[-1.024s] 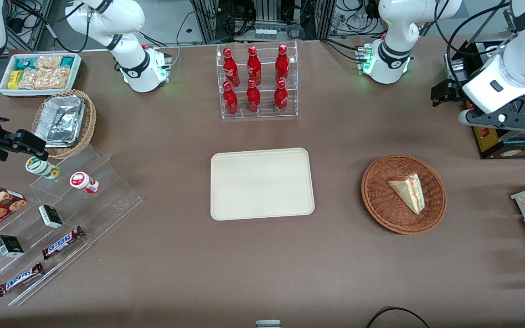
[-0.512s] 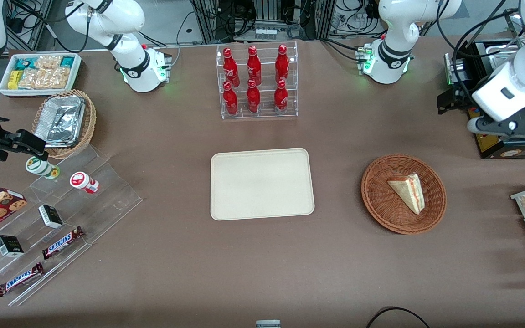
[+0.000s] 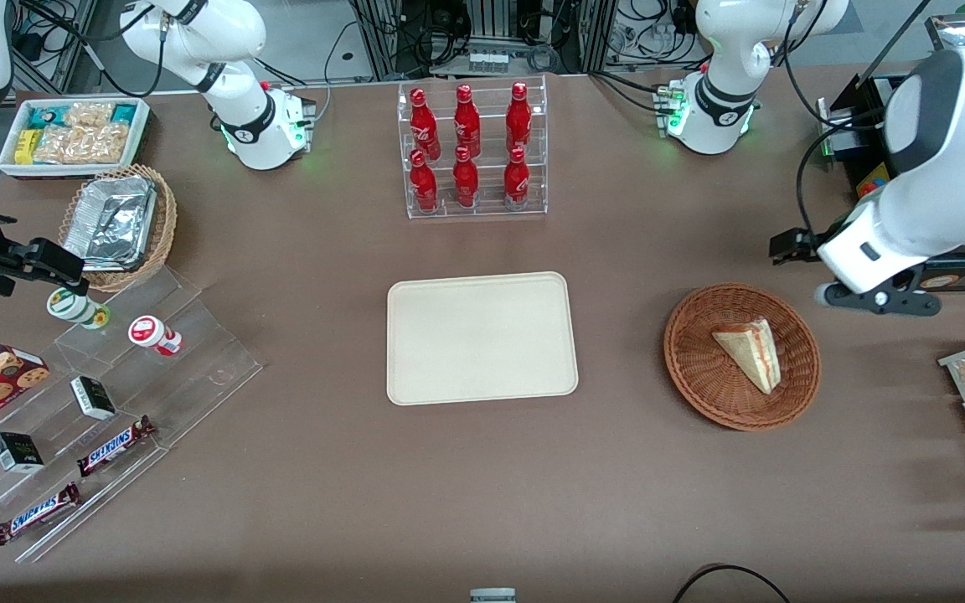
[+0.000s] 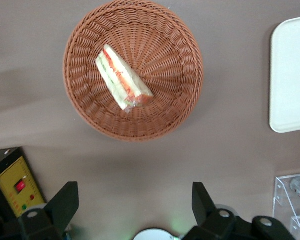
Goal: Place sandwich from basket to tray
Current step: 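Move the left gripper down over the sandwich in the wicker basket, then lower the open left gripper around the wrapped sandwich and close it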
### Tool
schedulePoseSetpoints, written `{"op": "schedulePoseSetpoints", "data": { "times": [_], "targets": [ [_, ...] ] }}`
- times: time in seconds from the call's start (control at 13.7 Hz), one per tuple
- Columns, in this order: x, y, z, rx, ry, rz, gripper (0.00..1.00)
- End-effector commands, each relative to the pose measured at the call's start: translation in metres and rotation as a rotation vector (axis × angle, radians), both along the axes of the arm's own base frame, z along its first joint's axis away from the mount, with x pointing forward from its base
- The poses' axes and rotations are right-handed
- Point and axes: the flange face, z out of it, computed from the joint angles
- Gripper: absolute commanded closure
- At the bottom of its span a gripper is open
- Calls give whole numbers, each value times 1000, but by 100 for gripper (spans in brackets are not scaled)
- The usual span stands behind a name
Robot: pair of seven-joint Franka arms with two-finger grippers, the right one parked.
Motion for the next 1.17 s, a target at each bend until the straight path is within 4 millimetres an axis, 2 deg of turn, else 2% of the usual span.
{"op": "schedulePoseSetpoints", "data": {
  "times": [0.0,0.15,0.22,0.29,0.37,0.51,0.8,1.1],
  "targets": [
    [-6,3,-44,-1,-38,1,0],
    [-9,11,-77,-6,-71,15,0],
    [-11,12,-90,-9,-92,23,0],
    [-11,24,-100,-6,-110,74,0],
    [-10,27,-110,-2,-125,128,0],
    [-6,27,-123,10,-142,308,0],
    [-14,27,-155,19,-230,647,0],
    [-14,28,-174,20,-223,673,0]
  ]
}}
